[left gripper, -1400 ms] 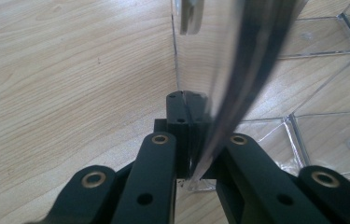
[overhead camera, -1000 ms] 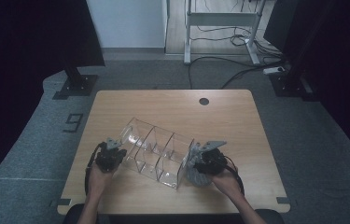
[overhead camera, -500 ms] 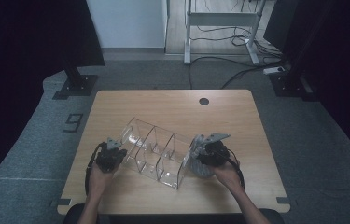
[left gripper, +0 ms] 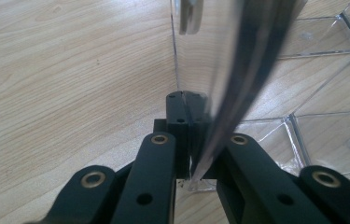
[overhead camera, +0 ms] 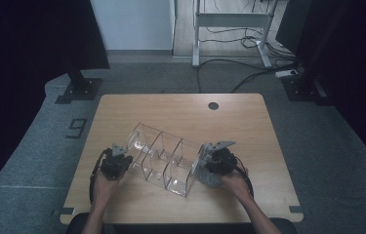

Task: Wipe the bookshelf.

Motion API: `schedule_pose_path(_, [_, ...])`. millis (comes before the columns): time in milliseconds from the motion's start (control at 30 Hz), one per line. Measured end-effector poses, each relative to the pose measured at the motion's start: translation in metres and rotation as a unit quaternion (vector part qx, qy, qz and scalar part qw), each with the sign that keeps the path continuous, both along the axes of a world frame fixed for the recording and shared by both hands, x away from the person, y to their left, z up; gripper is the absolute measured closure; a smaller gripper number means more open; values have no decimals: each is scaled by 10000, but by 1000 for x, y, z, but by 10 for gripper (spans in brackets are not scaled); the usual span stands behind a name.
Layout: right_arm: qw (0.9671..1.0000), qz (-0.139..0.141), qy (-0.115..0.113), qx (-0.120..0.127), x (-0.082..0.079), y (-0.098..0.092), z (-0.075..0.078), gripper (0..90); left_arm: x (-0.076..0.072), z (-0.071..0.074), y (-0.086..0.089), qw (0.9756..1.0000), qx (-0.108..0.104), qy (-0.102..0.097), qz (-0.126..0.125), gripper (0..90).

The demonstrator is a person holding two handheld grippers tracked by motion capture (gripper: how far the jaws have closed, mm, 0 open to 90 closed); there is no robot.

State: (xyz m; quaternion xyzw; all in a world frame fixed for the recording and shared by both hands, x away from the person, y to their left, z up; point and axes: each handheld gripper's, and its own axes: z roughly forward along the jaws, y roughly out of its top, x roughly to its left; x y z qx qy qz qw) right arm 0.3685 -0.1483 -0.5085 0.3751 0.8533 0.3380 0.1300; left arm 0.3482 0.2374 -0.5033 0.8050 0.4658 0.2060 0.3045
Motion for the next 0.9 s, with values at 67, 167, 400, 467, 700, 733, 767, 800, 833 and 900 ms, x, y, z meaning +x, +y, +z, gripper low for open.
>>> schedule_pose_path(67, [10000, 16, 49, -68, 1, 1, -4, 616, 0, 0, 0, 10000, -14, 0, 14, 865])
schedule_pose_path(167, [9998, 13, 81, -153, 2, 3, -9, 616, 0, 0, 0, 10000, -22, 1, 31, 866])
schedule_pose_path(400, [9998, 18, 61, -189, 0, 5, -9, 616, 0, 0, -2, 9999, -6, 7, 108, 867])
schedule_pose_path(467, [9998, 36, 64, -203, -2, 6, -8, 615, 0, 0, -3, 9999, 53, -4, 145, 867])
schedule_pose_path(700, [9997, 116, 68, -213, -9, 9, -6, 613, -1, 0, -4, 9998, 65, 3, 193, 868])
schedule_pose_path(733, [9997, 142, 77, -192, -10, 9, -6, 613, -1, 0, -4, 9998, 63, 2, 195, 868])
schedule_pose_path(767, [9997, 142, 77, -192, -10, 9, -6, 613, -1, 0, -4, 9998, 63, 2, 195, 868])
schedule_pose_path(800, [9997, 137, 82, -186, -11, 9, -6, 613, -1, 0, -5, 9998, 68, 0, 204, 868])
schedule_pose_path(833, [9996, 185, 89, -168, -14, 10, -6, 611, -1, 0, -5, 9997, 72, 3, 212, 868])
schedule_pose_path(900, [9996, 206, 88, -167, -17, 11, -5, 610, -1, 0, -5, 9997, 71, 5, 221, 868])
